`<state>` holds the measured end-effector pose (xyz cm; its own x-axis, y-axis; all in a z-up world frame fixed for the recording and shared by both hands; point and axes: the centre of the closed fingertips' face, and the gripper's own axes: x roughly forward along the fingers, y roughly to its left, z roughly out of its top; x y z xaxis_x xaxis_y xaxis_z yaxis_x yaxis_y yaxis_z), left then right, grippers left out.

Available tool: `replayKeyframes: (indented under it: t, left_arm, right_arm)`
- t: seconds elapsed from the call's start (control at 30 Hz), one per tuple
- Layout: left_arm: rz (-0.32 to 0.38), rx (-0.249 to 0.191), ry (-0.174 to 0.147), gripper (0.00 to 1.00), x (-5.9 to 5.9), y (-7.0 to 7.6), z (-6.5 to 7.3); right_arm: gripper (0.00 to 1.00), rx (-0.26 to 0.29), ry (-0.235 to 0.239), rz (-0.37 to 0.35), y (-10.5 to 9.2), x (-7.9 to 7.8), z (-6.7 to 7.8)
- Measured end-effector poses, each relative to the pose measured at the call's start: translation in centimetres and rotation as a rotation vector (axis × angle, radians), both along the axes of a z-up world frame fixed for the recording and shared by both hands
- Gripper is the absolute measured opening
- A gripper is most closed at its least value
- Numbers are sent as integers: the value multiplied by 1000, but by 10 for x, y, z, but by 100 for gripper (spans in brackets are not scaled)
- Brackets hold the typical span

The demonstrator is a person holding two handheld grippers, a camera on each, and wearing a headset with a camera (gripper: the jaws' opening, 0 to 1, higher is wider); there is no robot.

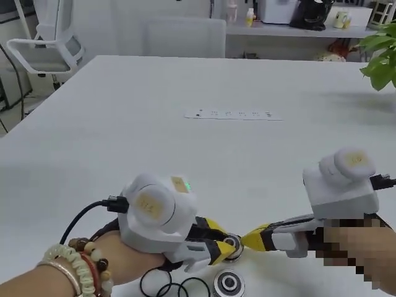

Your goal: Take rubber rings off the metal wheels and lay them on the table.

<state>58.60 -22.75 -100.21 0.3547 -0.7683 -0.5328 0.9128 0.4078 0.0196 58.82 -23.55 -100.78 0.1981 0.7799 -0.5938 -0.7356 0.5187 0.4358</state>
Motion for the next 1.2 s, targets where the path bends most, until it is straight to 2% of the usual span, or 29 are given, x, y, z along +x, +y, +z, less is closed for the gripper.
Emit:
replayKeyframes:
  t: [0.47,0.97,1.13,1.17,1.2]
  left_arm:
    - [5,4,1,13,0,1,0]
    - [4,7,-1,14,-1,1,-1]
    - [7,7,-3,14,0,1,-1]
    - [8,7,-3,14,0,1,-1]
    - [9,8,-3,14,0,1,-1]
  right_arm:
    - [0,-14,-34,34,5,-2,6]
    - [0,-3,-45,50,8,-3,10]
    - [0,23,-41,58,15,-5,15]
    - [0,96,-51,51,24,-4,25]
    - [0,99,-49,34,23,-2,28]
